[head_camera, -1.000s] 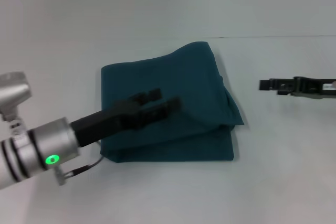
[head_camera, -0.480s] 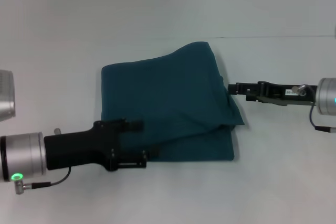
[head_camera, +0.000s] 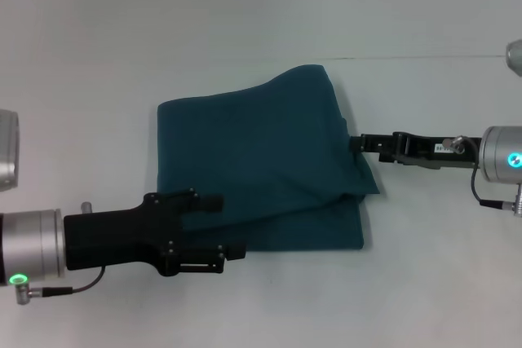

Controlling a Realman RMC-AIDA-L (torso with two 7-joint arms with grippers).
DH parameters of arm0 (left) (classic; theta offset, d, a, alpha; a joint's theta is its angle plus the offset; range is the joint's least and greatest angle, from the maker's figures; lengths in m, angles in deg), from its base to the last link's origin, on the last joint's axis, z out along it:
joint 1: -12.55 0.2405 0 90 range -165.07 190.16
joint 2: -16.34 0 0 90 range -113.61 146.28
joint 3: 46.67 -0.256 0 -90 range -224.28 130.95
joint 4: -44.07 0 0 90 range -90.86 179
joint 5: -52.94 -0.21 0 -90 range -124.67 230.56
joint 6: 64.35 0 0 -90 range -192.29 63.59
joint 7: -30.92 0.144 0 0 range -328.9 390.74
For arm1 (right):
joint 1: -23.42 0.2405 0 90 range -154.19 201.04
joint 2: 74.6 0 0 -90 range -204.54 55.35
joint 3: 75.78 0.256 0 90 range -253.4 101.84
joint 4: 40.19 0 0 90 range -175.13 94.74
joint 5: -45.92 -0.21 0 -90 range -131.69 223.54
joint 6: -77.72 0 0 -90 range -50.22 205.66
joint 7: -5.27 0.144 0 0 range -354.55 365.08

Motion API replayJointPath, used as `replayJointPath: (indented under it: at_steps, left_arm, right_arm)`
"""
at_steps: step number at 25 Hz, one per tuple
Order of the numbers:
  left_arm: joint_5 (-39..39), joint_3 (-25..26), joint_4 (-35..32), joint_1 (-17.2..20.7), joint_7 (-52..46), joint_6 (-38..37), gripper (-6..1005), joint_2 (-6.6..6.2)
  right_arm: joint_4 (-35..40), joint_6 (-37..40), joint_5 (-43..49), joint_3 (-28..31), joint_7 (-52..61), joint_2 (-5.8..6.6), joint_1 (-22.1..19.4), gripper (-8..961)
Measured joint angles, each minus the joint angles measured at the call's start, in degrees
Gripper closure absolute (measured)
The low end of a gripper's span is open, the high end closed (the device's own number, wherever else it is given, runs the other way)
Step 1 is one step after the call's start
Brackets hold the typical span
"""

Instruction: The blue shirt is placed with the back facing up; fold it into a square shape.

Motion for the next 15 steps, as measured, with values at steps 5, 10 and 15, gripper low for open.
replayJointPath:
  at_steps: [5, 10, 15]
  left_arm:
    - [-0.02, 0.09, 0.26, 0.09, 0.0, 0.13, 90, 0.1]
    - [-0.01, 0.2, 0.27, 0.1, -0.11, 0.1, 91, 0.13]
    - [0.0, 0.3, 0.27, 0.1, -0.25, 0.14, 91, 0.11]
  right_arm:
    - [-0.73, -1.66, 0.01, -1.3, -0.02, -0.69, 0.32, 157]
    - [-0.72, -2.19, -0.19, -1.7, -0.51, -1.87, 0.98, 159]
    - [-0.68, -2.14, -0.25, -1.6, -0.18, -2.21, 1.27, 162]
